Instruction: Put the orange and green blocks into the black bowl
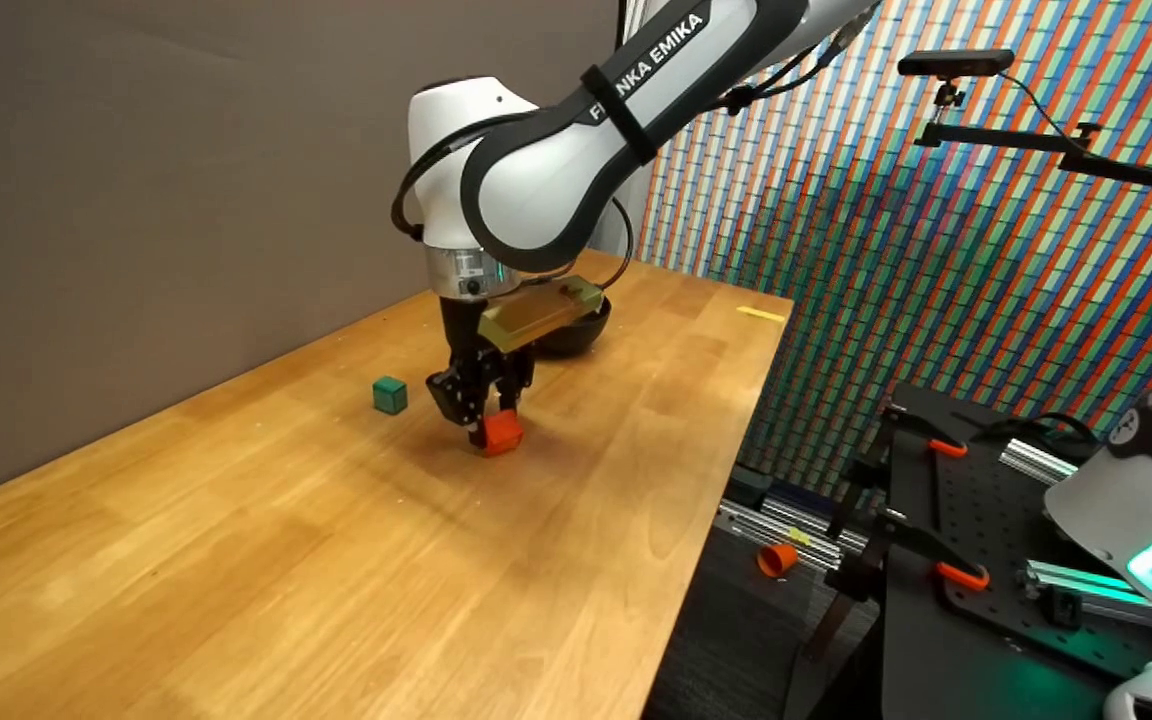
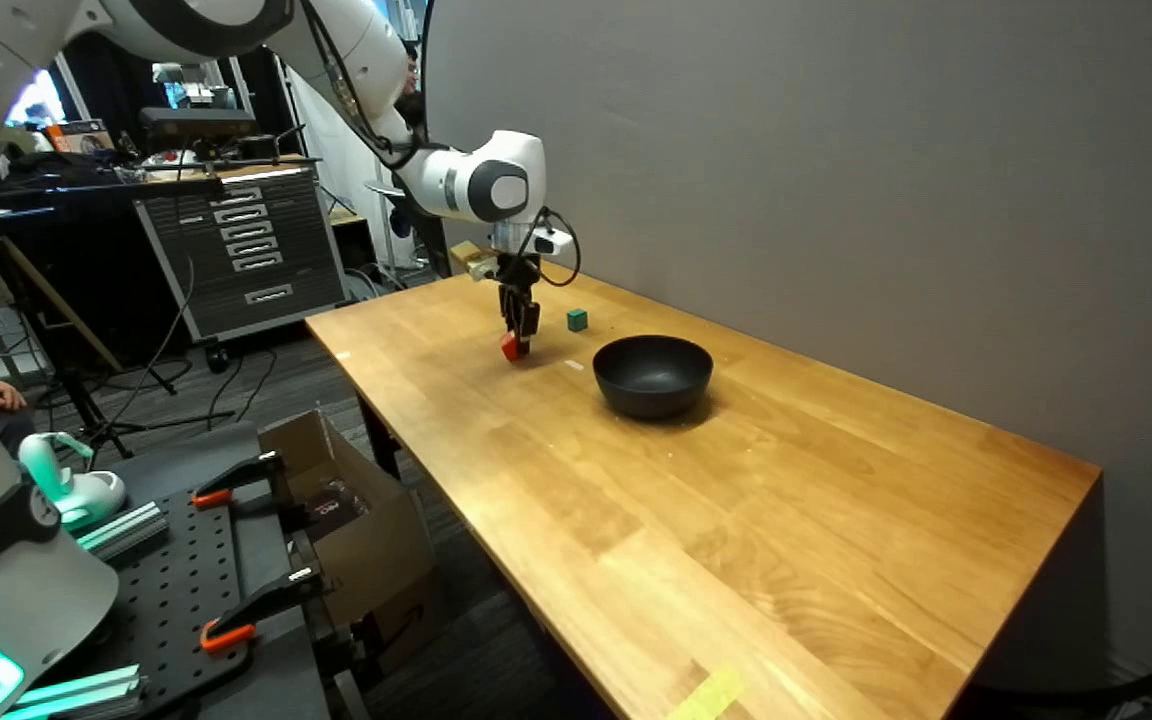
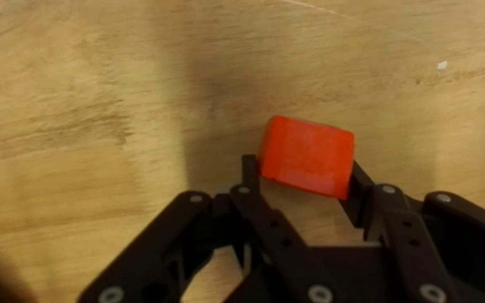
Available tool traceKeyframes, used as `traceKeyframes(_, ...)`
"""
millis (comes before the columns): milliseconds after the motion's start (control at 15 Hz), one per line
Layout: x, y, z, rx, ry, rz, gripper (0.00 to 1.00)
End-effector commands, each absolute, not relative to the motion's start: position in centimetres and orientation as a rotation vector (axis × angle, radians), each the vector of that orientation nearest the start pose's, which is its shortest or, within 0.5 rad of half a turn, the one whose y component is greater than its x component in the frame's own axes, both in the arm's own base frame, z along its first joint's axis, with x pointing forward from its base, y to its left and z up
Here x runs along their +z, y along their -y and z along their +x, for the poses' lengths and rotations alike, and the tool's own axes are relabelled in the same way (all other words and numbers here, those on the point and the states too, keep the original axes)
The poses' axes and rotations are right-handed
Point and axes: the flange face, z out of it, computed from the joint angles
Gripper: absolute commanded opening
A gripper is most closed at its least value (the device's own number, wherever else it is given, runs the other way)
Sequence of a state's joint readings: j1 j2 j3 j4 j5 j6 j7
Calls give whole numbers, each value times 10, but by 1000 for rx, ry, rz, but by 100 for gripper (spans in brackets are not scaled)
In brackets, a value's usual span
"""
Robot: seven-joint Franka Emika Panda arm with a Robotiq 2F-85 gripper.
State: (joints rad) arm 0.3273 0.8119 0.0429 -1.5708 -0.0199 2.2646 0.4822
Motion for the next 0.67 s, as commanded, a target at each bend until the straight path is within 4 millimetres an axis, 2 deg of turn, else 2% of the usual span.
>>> traceKeyframes(0,210,-214,632,30,-294,-3244,23)
traceKeyframes(200,259,-189,640,-105,-303,-3337,23)
traceKeyframes(333,285,-168,646,-233,-301,-3408,23)
traceKeyframes(467,298,-146,654,-347,-303,-3451,23)
traceKeyframes(600,302,-122,665,-429,-317,-3475,23)
